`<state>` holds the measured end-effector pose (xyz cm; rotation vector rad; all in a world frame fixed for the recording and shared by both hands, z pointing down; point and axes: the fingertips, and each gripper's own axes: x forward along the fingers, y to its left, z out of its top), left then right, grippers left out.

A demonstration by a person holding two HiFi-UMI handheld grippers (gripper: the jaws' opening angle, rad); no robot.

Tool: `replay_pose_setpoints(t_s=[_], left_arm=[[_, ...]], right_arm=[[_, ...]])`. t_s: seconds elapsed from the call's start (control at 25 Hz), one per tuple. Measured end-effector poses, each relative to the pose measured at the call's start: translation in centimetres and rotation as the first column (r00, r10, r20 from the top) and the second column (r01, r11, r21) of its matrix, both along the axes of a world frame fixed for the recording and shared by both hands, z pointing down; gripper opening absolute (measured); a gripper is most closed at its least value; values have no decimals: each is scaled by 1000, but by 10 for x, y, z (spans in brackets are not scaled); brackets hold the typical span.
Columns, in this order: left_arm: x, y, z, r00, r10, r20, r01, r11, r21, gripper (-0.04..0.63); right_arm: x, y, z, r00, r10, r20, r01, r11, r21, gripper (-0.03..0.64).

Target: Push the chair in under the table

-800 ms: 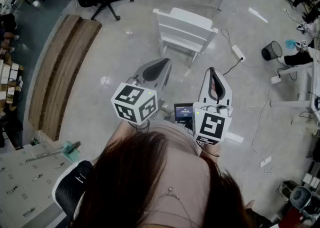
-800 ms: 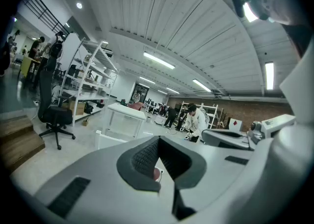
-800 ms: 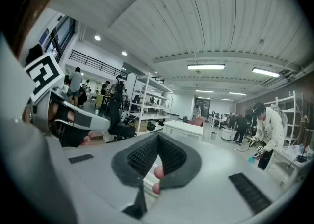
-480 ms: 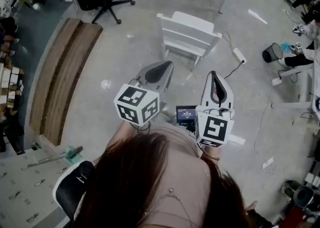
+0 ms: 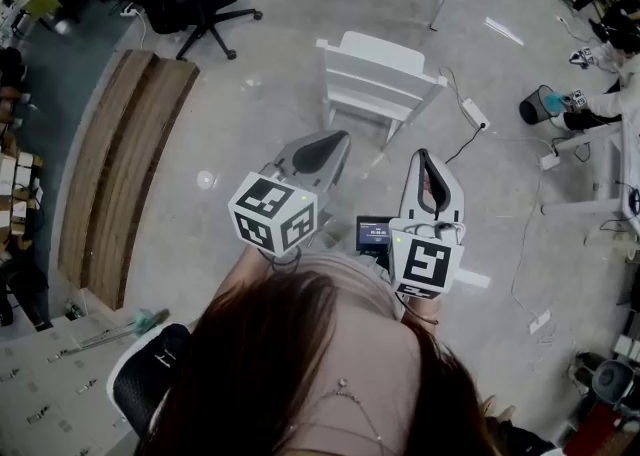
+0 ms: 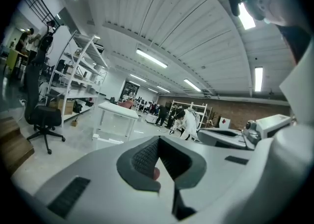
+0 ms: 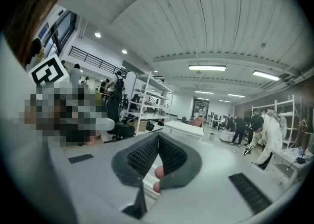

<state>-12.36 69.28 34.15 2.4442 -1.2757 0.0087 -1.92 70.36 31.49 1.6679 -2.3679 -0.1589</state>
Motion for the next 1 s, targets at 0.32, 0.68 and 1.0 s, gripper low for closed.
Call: replay_pose_setpoints(t_s=[0.32, 0.68, 1.0], left_arm=[[2, -18, 5, 1000, 26, -12, -26, 1000, -14, 6], [24, -71, 9, 998, 61, 1, -61, 998, -5, 6], [52, -133, 8, 998, 56, 35, -55, 998, -6, 6]], right_arm=[[-6, -13, 7, 1000, -14, -25, 14, 999, -34, 20], [4, -71, 18, 998, -53, -20, 52, 998, -46, 20], [27, -136, 19, 996, -89, -13, 88, 995, -51, 20]])
